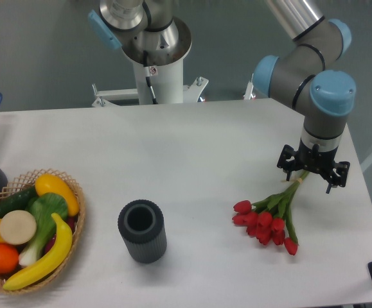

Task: Pick up the flowers from the table
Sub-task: 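Lower the open gripper down onto the tulip stems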

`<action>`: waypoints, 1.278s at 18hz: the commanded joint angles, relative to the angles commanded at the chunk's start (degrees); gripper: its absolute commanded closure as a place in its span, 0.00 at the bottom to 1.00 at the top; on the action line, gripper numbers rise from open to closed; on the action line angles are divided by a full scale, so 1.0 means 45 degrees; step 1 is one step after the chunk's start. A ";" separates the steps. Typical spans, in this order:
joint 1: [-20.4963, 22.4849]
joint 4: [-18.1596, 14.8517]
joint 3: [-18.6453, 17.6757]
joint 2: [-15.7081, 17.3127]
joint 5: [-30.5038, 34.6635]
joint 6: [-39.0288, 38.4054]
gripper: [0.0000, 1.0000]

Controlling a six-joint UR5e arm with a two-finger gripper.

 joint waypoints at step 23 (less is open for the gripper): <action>-0.0429 0.1602 -0.1701 -0.0759 0.0390 0.0801 0.00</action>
